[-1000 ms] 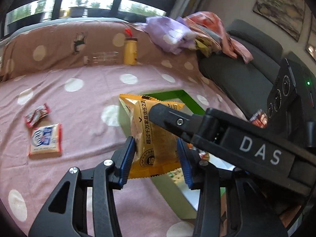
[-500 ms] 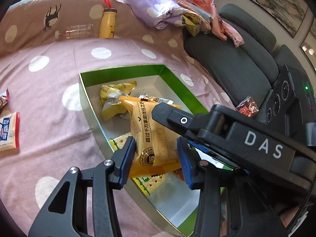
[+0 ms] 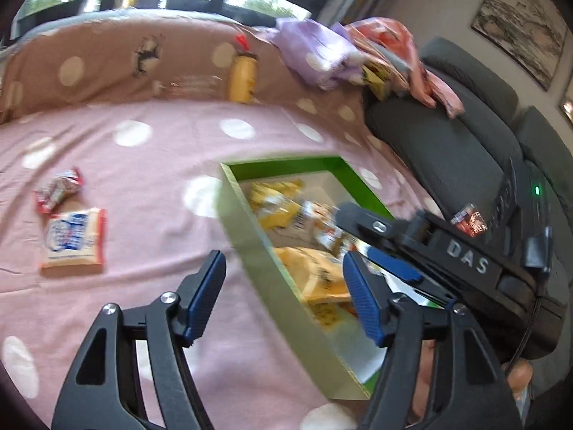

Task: Organize snacks
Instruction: 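Lift the yellow cake bag into the green box and open the right gripper, then move the right gripper back to the red-white candy wrapper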

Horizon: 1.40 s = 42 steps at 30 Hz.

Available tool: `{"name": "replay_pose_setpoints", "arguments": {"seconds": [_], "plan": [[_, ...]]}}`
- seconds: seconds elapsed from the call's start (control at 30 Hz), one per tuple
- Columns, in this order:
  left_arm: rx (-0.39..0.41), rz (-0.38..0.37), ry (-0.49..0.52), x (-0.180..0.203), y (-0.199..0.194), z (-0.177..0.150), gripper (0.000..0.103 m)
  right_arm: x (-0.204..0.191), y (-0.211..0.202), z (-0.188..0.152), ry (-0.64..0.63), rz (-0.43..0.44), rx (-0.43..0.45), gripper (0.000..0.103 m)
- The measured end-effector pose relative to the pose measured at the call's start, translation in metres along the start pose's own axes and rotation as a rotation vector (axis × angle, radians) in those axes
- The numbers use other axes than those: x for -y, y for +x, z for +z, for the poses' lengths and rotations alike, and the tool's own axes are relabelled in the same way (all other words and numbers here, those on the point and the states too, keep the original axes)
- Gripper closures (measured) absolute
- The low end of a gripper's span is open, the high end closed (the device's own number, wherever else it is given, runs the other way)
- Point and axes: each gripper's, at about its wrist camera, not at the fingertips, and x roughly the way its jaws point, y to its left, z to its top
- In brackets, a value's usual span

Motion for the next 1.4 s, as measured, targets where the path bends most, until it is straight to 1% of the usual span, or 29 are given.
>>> {"name": "replay_pose_setpoints", "arguments": {"seconds": [0.1,0.2,0.33,0.43,0.47,0.57,0.6,0.63,0.7,0.77,0.83,0.87,0.9,1.0,1.07,1.13,1.2,1.27,1.3,1.33,1.4], "plan": [[0.051,0.087,-0.068,-0.032,-0.02,0.005,0.027,-0.011,0.001,-0.003,-0.037,0.0,-0.001,0.029],[0.092,0.171,-0.158,-0.066,-0.038,0.013,0.026,-0.023,0.004,-0.008,-0.07,0.0,0.0,0.028],[0.139,0.227,-0.241,-0.107,-0.06,0.018,0.026,-0.046,0.008,-0.017,-0.125,-0.004,0.006,0.028],[0.161,0.293,-0.301,-0.129,-0.069,0.02,0.025,-0.064,0.017,-0.023,-0.171,-0.014,-0.014,0.023],[0.165,0.312,-0.315,-0.135,-0.071,0.021,0.025,-0.07,0.02,-0.025,-0.183,-0.016,-0.021,0.022],[0.168,0.315,-0.337,-0.15,-0.075,0.022,0.025,-0.09,0.028,-0.031,-0.227,-0.001,-0.048,0.022],[0.162,0.315,-0.343,-0.155,-0.075,0.023,0.023,-0.096,0.031,-0.032,-0.243,0.007,-0.059,0.022],[0.152,0.321,-0.349,-0.159,-0.075,0.025,0.02,-0.105,0.035,-0.032,-0.259,0.014,-0.078,0.022],[0.152,0.337,-0.355,-0.168,-0.076,0.033,0.02,-0.122,0.042,-0.028,-0.262,0.035,-0.117,0.022],[0.167,0.342,-0.373,-0.178,-0.077,0.042,0.019,-0.142,0.053,-0.016,-0.221,0.111,-0.172,0.022],[0.183,0.319,-0.391,-0.19,-0.074,0.05,0.013,-0.161,0.072,-0.002,-0.197,0.182,-0.243,0.022],[0.18,0.31,-0.395,-0.195,-0.069,0.053,0.013,-0.173,0.085,0.004,-0.207,0.197,-0.279,0.022],[0.16,0.312,-0.393,-0.201,-0.062,0.056,0.013,-0.182,0.095,0.006,-0.226,0.197,-0.297,0.022],[0.079,0.363,-0.37,-0.218,-0.032,0.061,0.014,-0.209,0.14,0.005,-0.321,0.16,-0.331,0.022],[0.029,0.382,-0.392,-0.231,-0.016,0.06,0.015,-0.221,0.175,0.003,-0.375,0.149,-0.37,0.022],[-0.006,0.363,-0.43,-0.243,-0.004,0.056,0.02,-0.23,0.214,-0.002,-0.419,0.141,-0.43,0.022],[-0.031,0.325,-0.452,-0.253,0.006,0.051,0.02,-0.235,0.247,-0.009,-0.433,0.152,-0.496,0.022],[-0.075,0.311,-0.49,-0.263,0.017,0.047,0.02,-0.233,0.268,-0.014,-0.434,0.149,-0.538,0.022],[-0.103,0.308,-0.513,-0.269,0.023,0.045,0.022,-0.231,0.279,-0.017,-0.436,0.123,-0.553,0.022],[-0.112,0.301,-0.524,-0.27,0.025,0.043,0.024,-0.23,0.285,-0.021,-0.438,0.092,-0.555,0.022],[-0.087,0.291,-0.519,-0.271,0.024,0.043,0.024,-0.227,0.291,-0.026,-0.454,0.085,-0.551,0.022]]}}
